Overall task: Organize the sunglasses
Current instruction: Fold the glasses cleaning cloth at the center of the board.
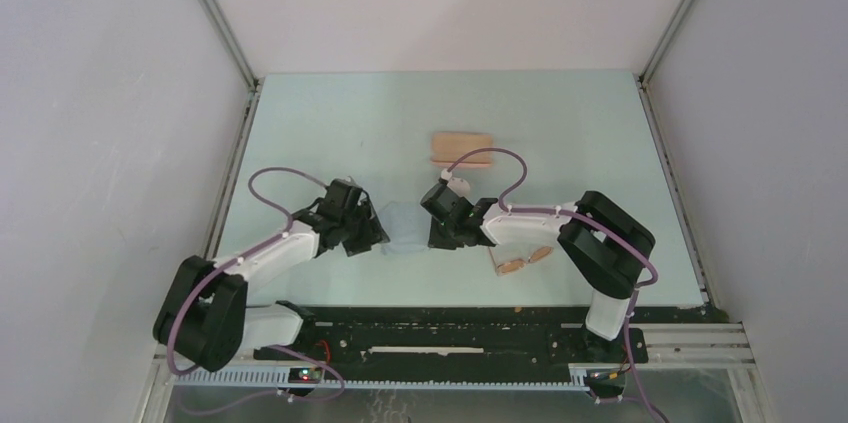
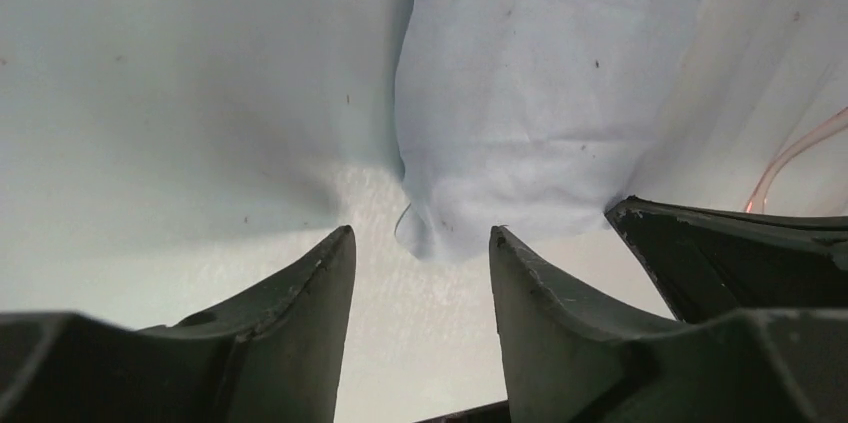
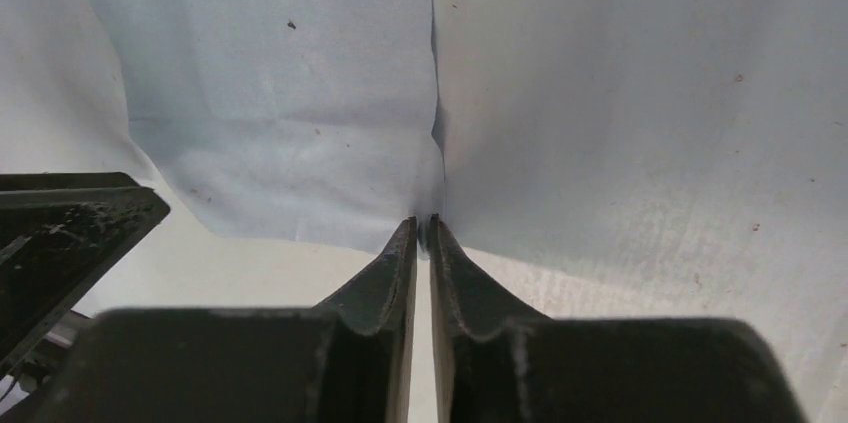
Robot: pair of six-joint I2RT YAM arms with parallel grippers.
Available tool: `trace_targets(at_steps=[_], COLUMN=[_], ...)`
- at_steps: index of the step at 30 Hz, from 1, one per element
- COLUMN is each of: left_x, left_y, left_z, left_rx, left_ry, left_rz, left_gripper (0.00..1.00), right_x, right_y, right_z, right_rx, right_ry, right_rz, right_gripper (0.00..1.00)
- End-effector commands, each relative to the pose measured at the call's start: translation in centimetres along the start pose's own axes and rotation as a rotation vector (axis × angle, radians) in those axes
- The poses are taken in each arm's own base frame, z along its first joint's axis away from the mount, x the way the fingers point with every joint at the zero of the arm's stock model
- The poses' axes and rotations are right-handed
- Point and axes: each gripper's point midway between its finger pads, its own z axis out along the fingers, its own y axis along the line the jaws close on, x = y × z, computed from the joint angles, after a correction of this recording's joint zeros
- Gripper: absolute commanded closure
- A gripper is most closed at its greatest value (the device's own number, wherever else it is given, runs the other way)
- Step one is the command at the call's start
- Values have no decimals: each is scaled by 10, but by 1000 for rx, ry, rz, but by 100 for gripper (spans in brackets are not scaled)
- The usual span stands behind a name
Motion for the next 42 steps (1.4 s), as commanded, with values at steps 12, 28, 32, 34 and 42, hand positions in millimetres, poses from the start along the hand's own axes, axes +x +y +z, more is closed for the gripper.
trace_targets(at_steps=[12, 28, 32, 34, 42], left_x=[26, 13, -8, -24, -119], left_y=[12, -9, -19, -33, -83], left_z=[3, 9, 0, -7, -46], left_rx=[-29, 15, -4, 9, -15], left_ry=[53, 52, 16, -1, -164], left_rz=[0, 16, 74, 115, 225], left_gripper=[60, 96, 100, 100, 100], right_x=[1, -3, -22, -40, -149], right_y=[-2, 16, 27, 34, 70], right_z=[-7, -3, -12, -19, -62], right_rx=[38, -11, -47, -54, -125], right_ry=[-10, 2, -36, -71, -261], right_rz=[-18, -37, -49, -60, -36], right_gripper=[66, 100, 100, 100, 100])
